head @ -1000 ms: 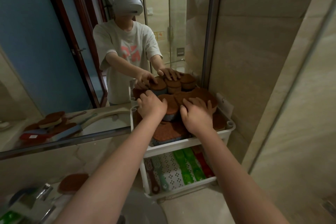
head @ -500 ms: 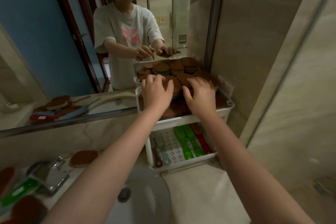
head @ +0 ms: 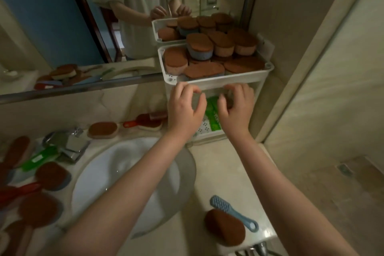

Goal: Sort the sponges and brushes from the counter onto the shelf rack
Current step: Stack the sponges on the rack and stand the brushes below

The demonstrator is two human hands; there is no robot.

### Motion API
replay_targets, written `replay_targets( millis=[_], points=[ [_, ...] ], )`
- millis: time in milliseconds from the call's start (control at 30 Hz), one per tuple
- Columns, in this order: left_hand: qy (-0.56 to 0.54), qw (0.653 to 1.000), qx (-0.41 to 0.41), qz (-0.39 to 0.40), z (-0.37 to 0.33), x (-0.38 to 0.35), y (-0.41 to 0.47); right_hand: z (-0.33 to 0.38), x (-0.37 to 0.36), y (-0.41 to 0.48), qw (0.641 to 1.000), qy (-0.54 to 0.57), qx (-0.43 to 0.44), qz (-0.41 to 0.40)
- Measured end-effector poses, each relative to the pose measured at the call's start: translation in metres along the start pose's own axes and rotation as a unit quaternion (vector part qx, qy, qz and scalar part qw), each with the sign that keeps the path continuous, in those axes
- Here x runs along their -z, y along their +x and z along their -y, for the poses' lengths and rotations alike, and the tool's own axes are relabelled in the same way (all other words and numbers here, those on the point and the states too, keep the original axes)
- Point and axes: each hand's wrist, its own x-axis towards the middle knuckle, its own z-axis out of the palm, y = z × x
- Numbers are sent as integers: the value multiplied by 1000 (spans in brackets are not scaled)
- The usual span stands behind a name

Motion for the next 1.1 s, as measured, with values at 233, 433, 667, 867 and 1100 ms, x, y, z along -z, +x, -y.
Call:
replay_targets(
  millis=[233, 433, 667, 867, 1100],
  points=[
    [14, 984, 111, 136, 37, -15, -78, -34, -2, -90, 979, 16, -104, 173],
    [33, 930, 226, 289, 60, -21, -135, -68, 7, -149, 861, -47, -204, 463],
    [51, 848, 321, 418, 66, -26, -176, -81, 12, -183, 707, -156, -186, 665],
    [58, 823, 362, 434, 67, -31, -189, -85, 9, -188, 687, -180, -150, 688],
    [55, 821, 384, 418, 63, -41, -188, -95, 6, -184, 794, -168, -131, 569]
  ],
)
